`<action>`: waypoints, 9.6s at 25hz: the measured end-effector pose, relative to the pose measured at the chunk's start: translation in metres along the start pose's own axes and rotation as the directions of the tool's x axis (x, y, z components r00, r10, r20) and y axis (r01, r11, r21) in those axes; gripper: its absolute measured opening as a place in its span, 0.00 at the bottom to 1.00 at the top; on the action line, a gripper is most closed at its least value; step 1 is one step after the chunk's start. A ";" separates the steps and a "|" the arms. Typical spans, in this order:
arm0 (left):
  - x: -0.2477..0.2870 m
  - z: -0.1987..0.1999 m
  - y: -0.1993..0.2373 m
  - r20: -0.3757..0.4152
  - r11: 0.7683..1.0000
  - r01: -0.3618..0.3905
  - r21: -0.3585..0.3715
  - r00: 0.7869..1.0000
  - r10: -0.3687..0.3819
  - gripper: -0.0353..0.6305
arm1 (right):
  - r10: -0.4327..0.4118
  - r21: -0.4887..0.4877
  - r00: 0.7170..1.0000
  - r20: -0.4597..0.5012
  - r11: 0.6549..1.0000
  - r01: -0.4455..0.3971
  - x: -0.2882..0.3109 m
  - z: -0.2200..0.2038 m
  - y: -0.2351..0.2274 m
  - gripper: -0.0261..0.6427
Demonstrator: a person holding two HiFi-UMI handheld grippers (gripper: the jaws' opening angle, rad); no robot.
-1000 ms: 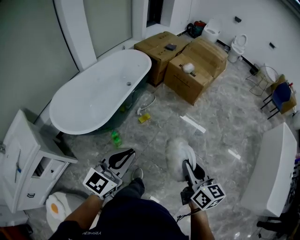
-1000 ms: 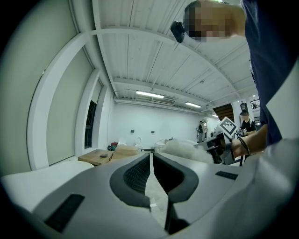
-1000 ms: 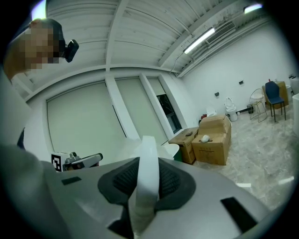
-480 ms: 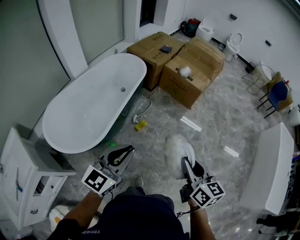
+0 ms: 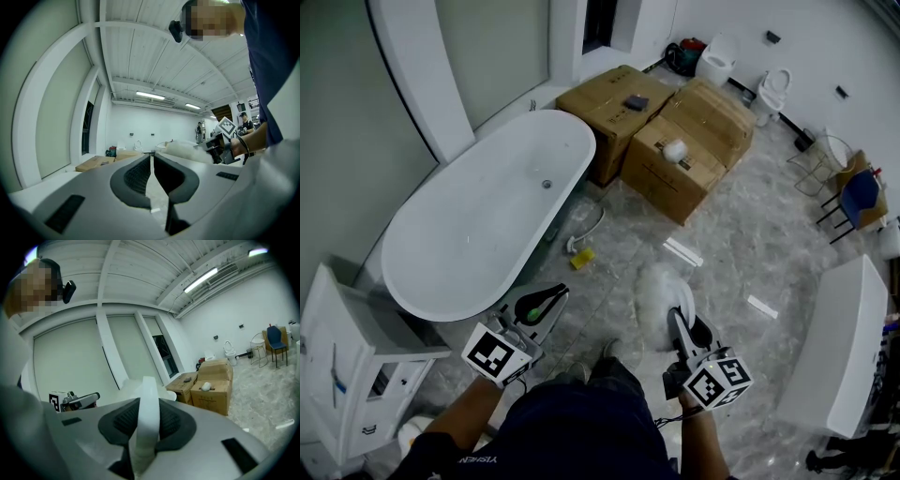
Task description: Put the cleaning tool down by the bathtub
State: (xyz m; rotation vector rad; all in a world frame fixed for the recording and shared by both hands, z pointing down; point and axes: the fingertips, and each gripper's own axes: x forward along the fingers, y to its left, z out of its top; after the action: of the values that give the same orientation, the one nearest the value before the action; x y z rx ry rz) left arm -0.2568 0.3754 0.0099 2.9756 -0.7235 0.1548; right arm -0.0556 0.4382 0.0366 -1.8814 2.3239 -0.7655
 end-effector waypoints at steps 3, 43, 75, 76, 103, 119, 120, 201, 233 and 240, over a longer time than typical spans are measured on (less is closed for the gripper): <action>0.013 0.002 0.012 0.005 1.000 -0.007 0.000 1.000 0.007 0.12 | 0.001 0.000 1.000 0.001 1.000 -0.001 0.014 0.008 -0.010 0.18; 0.327 -0.021 0.180 -0.159 0.980 -0.197 -0.021 0.969 0.191 0.12 | 0.141 0.092 0.976 -0.166 0.988 -0.127 0.294 0.105 -0.284 0.18; 0.470 -0.346 0.341 -0.351 0.983 -0.111 -0.148 0.935 0.053 0.12 | -0.051 0.041 0.951 -0.304 0.997 0.066 0.564 -0.144 -0.455 0.18; 0.473 -0.361 0.341 -0.352 0.982 -0.112 -0.152 0.935 0.052 0.12 | -0.050 0.034 0.949 -0.311 0.997 0.064 0.570 -0.160 -0.462 0.18; 0.532 -0.690 0.354 -0.401 0.975 -0.181 -0.127 0.909 0.116 0.12 | -0.013 -0.186 0.878 -0.479 0.979 -0.088 0.701 -0.524 -0.596 0.18; 0.525 -0.768 0.361 -0.461 0.973 -0.202 -0.113 0.878 0.129 0.12 | -0.074 -0.425 0.833 -0.548 0.883 -0.201 0.739 -0.614 -0.607 0.18; 0.524 -0.771 0.361 -0.472 0.974 -0.200 -0.110 0.873 0.126 0.12 | -0.078 -0.435 0.833 -0.547 0.877 -0.204 0.739 -0.617 -0.607 0.18; 0.412 -0.137 0.274 -0.272 0.989 -0.145 0.010 0.952 0.142 0.12 | 0.093 -0.387 0.957 -0.275 0.901 -0.199 0.448 0.020 -0.269 0.34; 0.350 0.017 0.204 -0.086 0.989 -0.131 0.064 0.987 0.136 0.12 | 0.168 -0.384 0.984 -0.061 0.906 -0.179 0.318 0.165 -0.176 0.31; 0.353 0.023 0.201 -0.072 0.989 -0.130 0.065 0.988 0.134 0.12 | 0.179 -0.386 0.983 -0.045 0.904 -0.182 0.317 0.170 -0.175 0.24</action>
State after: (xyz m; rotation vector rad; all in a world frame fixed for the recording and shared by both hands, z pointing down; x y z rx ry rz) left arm -0.0353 0.0353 0.0379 2.9587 -0.9223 0.3011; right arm 0.0798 0.0614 0.0413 -1.7469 2.7707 -0.3061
